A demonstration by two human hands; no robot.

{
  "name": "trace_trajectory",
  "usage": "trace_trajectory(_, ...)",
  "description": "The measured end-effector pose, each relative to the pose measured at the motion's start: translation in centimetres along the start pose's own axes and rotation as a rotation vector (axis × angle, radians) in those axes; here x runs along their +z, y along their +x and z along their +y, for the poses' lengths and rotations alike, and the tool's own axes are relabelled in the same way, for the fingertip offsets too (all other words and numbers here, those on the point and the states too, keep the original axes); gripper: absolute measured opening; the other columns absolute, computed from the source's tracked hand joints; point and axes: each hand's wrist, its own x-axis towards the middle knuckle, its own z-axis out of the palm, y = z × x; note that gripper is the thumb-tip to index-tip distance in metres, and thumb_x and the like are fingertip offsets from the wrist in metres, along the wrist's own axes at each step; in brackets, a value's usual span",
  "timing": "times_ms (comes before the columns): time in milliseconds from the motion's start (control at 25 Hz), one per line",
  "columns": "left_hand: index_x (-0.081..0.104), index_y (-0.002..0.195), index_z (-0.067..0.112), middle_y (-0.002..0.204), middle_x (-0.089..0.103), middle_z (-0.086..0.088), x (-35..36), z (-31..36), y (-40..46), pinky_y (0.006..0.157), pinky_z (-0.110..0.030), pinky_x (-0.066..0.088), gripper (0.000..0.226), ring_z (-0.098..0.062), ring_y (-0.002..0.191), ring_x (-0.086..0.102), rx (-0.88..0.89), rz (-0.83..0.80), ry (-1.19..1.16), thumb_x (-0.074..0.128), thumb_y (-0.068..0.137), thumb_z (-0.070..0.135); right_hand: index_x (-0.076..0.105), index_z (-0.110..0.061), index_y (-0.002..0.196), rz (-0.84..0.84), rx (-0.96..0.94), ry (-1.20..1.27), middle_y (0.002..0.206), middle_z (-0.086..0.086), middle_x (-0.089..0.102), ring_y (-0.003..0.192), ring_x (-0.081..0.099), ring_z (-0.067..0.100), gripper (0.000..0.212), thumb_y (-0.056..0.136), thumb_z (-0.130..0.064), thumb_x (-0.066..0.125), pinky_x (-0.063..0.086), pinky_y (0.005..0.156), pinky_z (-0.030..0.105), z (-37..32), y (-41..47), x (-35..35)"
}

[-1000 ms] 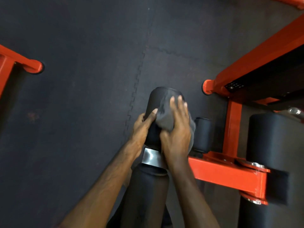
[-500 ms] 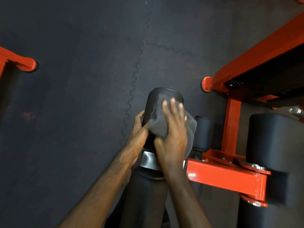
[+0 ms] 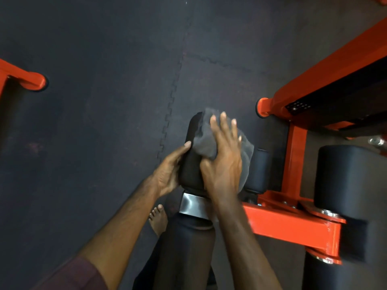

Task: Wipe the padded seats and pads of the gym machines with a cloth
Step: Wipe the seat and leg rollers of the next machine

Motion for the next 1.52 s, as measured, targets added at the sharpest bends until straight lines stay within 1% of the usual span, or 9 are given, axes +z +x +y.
trace_trajectory(160,0.076,0.123,0.007,0.125,0.074,-0.015,0.9,0.4,-0.5,0.099,-0.032,0.057,0.048,-0.022,0.113,0.073,0.001,-0.013,-0.024,0.056,0.101,0.044,0.045,-0.022,0.158,-0.04,-0.054,-0.052,0.172,-0.002,0.026,0.162,0.012,0.025,0.082,0.077,-0.023,0.057,0.014,0.128,0.058,0.2,-7.6,0.4)
trace_trajectory(440,0.071,0.136,0.014,0.134,0.072,-0.012,1.0,-0.7,0.0,0.111,-0.041,0.05,0.054,-0.026,0.128,0.067,0.098,0.048,0.049,0.072,0.094,0.048,0.048,-0.018,0.156,0.024,0.026,0.017,0.168,0.004,0.036,0.161,0.019,0.03,0.085,0.071,-0.027,0.046,0.015,0.13,0.051,0.5,3.5,0.0)
trace_trajectory(600,0.07,0.127,0.015,0.11,0.079,-0.005,2.1,-1.1,0.0,0.077,-0.023,0.058,0.064,-0.012,0.097,0.077,0.216,0.287,0.196,0.087,0.078,0.051,0.047,-0.014,0.156,0.078,0.04,0.146,0.168,0.002,0.035,0.16,0.022,0.022,0.084,0.072,-0.005,0.051,0.025,0.127,0.052,0.2,-5.5,-0.3)
trace_trajectory(720,0.065,0.127,0.024,0.105,0.077,0.005,3.7,-1.2,-0.5,0.068,-0.014,0.055,0.044,0.004,0.083,0.074,0.267,0.372,0.236,0.081,0.09,0.04,0.051,-0.015,0.154,0.111,0.042,0.19,0.167,-0.002,0.038,0.159,0.027,0.018,0.08,0.076,0.001,0.057,0.032,0.124,0.054,1.3,-7.4,0.1)
trace_trajectory(960,0.058,0.136,0.039,0.124,0.07,0.016,3.9,-2.4,-0.9,0.09,-0.023,0.055,0.063,0.0,0.108,0.069,0.364,0.437,0.334,0.079,0.082,0.065,0.053,-0.02,0.154,0.146,0.192,0.295,0.164,-0.002,0.043,0.158,0.028,0.017,0.086,0.069,-0.007,0.047,0.03,0.126,0.043,0.7,3.5,-0.6)
trace_trajectory(1080,0.067,0.134,0.024,0.129,0.073,0.0,2.1,-1.5,-0.3,0.104,-0.035,0.055,0.061,-0.012,0.115,0.071,0.273,0.359,0.171,0.078,0.087,0.061,0.049,-0.019,0.156,0.049,0.054,0.189,0.168,0.001,0.035,0.161,0.021,0.023,0.093,0.063,-0.007,0.05,0.023,0.128,0.054,0.2,-2.3,-0.3)
trace_trajectory(1200,0.068,0.137,0.012,0.134,0.072,-0.013,0.5,-0.4,-0.2,0.118,-0.05,0.045,0.075,-0.027,0.128,0.067,0.129,0.159,0.113,0.072,0.088,0.069,0.045,-0.022,0.157,-0.007,-0.079,0.038,0.171,-0.002,0.029,0.161,0.017,0.025,0.08,0.08,-0.015,0.062,0.02,0.125,0.062,0.7,-8.5,0.3)
trace_trajectory(1320,0.065,0.143,0.011,0.142,0.067,-0.014,0.3,-0.4,-0.1,0.117,-0.043,0.044,0.057,-0.027,0.135,0.061,0.037,0.026,-0.011,0.049,0.106,0.053,0.05,-0.019,0.155,0.009,-0.068,0.037,0.168,0.002,0.036,0.16,0.02,0.03,0.084,0.071,-0.018,0.054,0.019,0.126,0.061,0.9,-4.2,0.4)
trace_trajectory(1520,0.066,0.142,0.013,0.143,0.066,-0.016,0.6,-0.7,0.1,0.113,-0.046,0.05,0.057,-0.032,0.132,0.063,0.053,0.019,-0.082,0.055,0.103,0.053,0.051,-0.02,0.154,0.049,0.051,0.064,0.167,0.002,0.037,0.161,0.019,0.028,0.088,0.067,-0.014,0.047,0.017,0.129,0.055,0.1,2.6,0.1)
